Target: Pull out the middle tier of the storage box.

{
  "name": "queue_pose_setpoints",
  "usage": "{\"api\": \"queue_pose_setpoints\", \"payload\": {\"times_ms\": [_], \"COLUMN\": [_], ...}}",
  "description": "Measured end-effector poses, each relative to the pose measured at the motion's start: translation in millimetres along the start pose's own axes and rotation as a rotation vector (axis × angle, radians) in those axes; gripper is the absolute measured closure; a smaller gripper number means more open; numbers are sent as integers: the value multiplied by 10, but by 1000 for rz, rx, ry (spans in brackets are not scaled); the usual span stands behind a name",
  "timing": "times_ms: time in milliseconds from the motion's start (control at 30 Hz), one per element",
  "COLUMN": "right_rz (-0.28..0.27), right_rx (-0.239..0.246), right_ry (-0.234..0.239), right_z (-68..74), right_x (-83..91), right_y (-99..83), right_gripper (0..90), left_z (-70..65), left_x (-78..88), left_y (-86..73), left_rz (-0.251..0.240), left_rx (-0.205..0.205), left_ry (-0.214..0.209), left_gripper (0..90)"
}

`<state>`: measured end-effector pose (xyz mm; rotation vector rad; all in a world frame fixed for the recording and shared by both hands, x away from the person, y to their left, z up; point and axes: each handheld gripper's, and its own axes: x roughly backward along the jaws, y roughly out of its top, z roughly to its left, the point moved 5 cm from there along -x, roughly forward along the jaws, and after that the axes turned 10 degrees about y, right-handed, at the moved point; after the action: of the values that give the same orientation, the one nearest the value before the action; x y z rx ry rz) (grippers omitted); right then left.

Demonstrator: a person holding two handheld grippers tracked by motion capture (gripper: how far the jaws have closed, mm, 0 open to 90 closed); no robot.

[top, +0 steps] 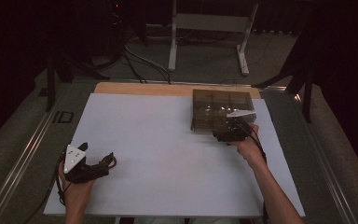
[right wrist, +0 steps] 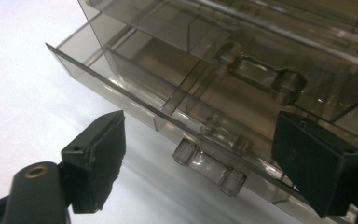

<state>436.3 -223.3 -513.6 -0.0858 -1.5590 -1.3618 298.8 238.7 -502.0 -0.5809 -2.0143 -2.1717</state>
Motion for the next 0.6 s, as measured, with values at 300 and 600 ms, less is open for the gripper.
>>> {"api": "queue_pose_setpoints", "payload": {"times_ms": [300,600], "right_rz": [17,36], "right_rx": [31,45], "right_ry": [-22,-17], "right_z": [-37,-32], "right_x": [-10,24], "right_y": [-21,-48], "right_gripper": [294,348], "left_z": [0,-1], "left_x": [-2,-4], "left_y": [1,-2], "left_rz": [0,4], "left_rx": [0,-3], "left_ry": [0,1], "left_gripper": [8,8]}}
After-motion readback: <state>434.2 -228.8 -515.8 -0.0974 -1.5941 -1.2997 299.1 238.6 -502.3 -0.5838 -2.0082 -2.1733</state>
